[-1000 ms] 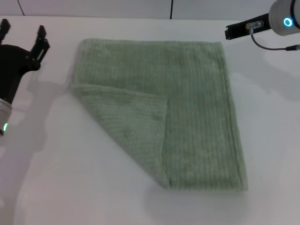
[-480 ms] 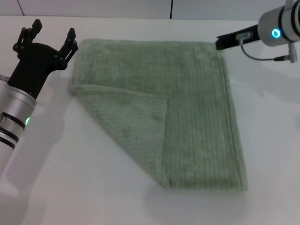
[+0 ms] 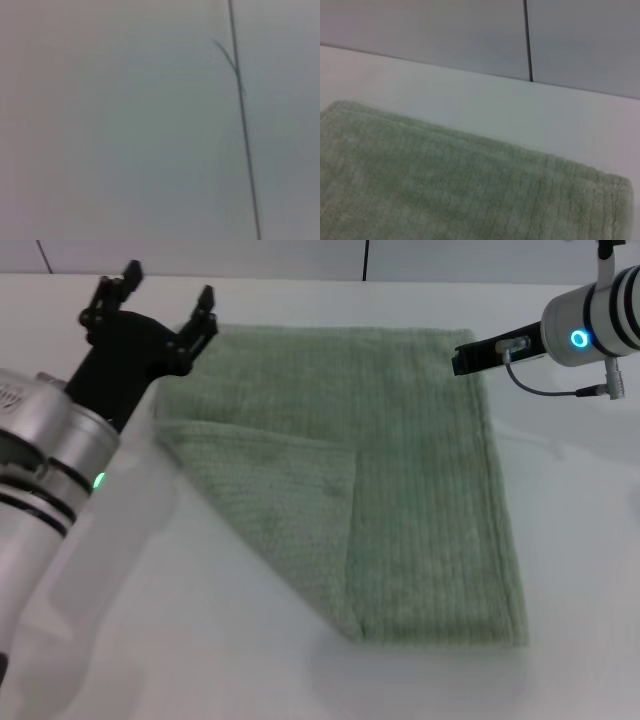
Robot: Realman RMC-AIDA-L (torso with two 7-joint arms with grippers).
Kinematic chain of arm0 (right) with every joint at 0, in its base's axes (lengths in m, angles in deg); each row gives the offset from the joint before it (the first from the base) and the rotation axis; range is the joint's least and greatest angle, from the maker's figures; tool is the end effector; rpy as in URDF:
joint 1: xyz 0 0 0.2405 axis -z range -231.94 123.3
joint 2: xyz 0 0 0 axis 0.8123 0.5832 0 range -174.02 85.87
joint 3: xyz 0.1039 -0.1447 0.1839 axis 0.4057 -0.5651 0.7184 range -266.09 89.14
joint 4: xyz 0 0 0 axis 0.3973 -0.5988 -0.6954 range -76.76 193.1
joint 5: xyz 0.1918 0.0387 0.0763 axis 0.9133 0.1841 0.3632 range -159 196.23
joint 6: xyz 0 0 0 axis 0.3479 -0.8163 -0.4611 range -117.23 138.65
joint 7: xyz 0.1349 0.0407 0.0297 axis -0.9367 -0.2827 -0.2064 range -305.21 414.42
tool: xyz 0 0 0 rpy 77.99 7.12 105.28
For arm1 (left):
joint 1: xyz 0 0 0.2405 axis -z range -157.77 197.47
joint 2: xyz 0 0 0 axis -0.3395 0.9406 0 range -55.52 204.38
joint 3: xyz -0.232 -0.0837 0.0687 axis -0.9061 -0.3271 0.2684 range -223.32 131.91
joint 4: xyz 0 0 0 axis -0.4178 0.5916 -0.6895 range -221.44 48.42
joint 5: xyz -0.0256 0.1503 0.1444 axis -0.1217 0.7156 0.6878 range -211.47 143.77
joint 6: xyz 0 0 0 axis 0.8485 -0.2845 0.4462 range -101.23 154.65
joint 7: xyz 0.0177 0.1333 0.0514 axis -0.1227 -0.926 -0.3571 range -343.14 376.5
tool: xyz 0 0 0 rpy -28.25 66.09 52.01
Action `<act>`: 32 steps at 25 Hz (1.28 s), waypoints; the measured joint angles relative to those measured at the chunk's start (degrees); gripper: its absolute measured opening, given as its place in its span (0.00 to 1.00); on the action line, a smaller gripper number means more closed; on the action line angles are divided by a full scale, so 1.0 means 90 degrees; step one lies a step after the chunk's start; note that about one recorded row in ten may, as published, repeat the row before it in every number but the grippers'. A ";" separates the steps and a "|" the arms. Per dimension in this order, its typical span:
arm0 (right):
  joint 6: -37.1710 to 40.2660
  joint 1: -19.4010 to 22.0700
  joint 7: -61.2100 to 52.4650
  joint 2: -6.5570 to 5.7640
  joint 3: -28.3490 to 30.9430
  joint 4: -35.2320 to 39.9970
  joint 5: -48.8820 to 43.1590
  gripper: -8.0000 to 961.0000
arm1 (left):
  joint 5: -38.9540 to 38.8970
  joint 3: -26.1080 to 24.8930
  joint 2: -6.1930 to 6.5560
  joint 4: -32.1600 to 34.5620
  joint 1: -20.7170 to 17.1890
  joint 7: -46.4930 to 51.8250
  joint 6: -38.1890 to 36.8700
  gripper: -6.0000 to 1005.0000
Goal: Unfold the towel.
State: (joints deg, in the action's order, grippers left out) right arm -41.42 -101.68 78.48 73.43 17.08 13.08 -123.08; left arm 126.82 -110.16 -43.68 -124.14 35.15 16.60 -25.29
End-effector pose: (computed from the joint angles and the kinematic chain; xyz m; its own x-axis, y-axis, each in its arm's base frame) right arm 0.1906 0.4458 -0.0292 0.5971 -0.7607 -0.2545 -0.7512 -0.4189 -0.5101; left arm -0.2586 0.3375 -0.0325 0.7641 -0.1378 0.6303 0.5641 -0.3313 -0.7563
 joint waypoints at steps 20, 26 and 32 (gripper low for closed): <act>0.0023 -0.0005 0.0004 -0.0009 0.0139 -0.0045 -0.0023 0.01 | 0.0494 -0.0656 0.0150 -0.6290 -0.0574 -0.1341 0.9310 0.82; 0.0049 -0.0004 0.0004 -0.0010 0.0160 -0.0022 -0.0038 0.01 | 0.0067 -0.0868 0.0009 -0.6760 -0.0323 -0.1789 1.0836 0.82; 0.0047 0.0027 0.0003 -0.0017 0.0169 -0.0049 -0.0042 0.01 | -0.0216 -0.0916 -0.0001 -0.6900 -0.0220 -0.2052 1.1328 0.82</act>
State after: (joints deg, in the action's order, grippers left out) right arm -41.00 -101.44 78.51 73.28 18.60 12.64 -123.45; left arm 124.88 -118.40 -43.69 -186.24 33.17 -1.87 76.66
